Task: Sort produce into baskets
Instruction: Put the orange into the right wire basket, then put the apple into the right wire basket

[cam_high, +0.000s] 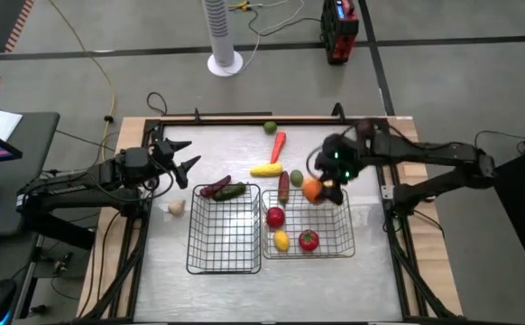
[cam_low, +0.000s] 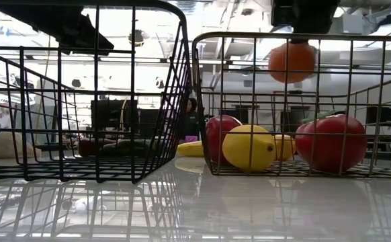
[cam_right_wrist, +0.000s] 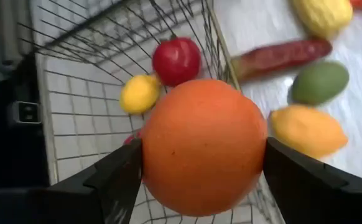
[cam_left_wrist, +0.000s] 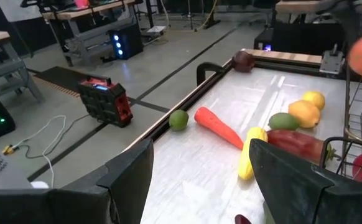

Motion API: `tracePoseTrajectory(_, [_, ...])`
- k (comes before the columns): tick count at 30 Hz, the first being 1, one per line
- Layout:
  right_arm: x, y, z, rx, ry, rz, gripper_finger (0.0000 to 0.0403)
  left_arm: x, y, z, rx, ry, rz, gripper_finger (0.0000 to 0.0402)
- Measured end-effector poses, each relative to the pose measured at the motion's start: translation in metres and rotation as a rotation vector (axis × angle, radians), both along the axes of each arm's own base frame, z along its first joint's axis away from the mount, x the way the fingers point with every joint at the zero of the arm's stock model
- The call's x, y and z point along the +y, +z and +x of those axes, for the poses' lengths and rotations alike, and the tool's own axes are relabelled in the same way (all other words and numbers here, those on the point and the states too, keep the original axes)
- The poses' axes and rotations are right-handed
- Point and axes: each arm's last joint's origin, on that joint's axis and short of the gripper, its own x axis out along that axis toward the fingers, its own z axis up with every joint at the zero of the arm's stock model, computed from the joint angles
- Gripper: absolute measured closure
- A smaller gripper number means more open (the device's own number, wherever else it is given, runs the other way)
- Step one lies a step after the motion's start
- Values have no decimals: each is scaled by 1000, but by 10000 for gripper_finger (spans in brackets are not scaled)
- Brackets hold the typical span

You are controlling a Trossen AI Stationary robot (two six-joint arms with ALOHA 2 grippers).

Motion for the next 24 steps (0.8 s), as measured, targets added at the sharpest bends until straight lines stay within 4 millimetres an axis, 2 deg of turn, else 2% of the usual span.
tracePoseTrajectory(4, [19, -1, 1, 36, -30, -12, 50, 0, 0, 0, -1, 1, -1, 145])
tracePoseTrajectory(7, [26, -1, 2, 42, -40, -10, 29, 0, 0, 0, -4, 1, -5, 145])
tracePoseTrajectory(13, [16, -3, -1, 73, -113, -44, 5, 0, 0, 0, -6, 2, -7, 145])
tracePoseTrajectory(17, [-12, -7, -10, 161, -316, -207, 10, 0, 0, 0, -8, 4, -11, 145])
tracePoseTrajectory(24, [-96, -27, -18, 331, -769, -448, 28, 0, 1, 0, -16, 2, -8, 145])
